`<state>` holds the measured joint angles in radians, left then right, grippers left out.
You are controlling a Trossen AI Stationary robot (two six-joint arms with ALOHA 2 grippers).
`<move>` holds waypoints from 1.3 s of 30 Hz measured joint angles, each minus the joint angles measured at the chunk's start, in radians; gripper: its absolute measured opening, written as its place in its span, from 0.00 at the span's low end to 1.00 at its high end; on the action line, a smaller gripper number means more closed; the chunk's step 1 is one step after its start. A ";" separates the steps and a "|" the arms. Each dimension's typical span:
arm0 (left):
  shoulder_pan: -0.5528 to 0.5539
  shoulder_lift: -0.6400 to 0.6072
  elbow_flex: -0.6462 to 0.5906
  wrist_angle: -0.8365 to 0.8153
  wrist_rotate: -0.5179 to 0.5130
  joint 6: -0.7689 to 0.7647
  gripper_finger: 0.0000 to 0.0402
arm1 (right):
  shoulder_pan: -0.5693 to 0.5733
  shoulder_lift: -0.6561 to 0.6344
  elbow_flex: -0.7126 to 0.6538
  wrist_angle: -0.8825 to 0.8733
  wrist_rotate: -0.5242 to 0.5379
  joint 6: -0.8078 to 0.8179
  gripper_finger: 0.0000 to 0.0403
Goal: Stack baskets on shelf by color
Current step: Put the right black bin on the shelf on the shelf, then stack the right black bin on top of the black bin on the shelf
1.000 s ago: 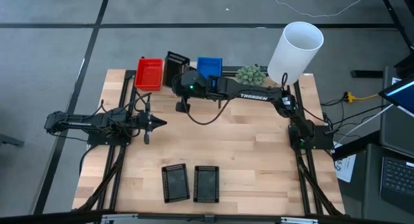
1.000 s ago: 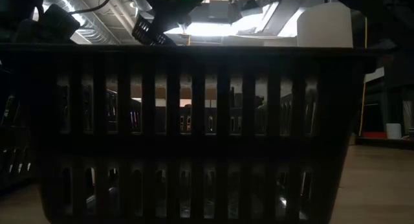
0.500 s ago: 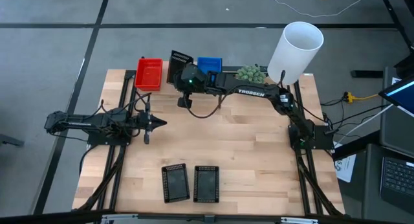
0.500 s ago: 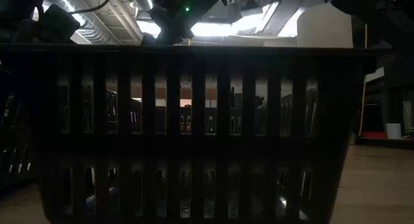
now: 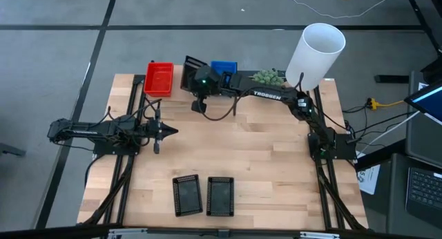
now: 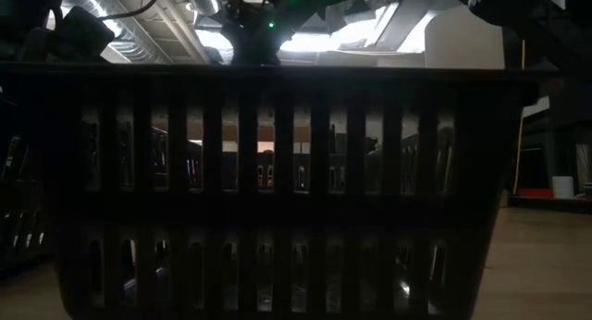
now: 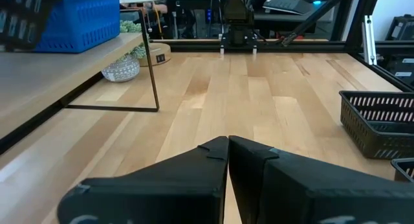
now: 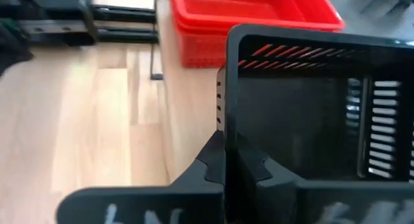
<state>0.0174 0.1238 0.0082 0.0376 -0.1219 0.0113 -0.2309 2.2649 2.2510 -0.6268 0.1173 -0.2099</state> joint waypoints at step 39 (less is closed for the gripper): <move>0.000 0.000 0.000 0.000 0.000 0.000 0.01 | 0.108 0.007 0.065 0.102 0.002 0.127 0.22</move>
<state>0.0174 0.1238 0.0082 0.0373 -0.1219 0.0113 -0.1230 2.2723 2.3158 -0.5252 0.1196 -0.0831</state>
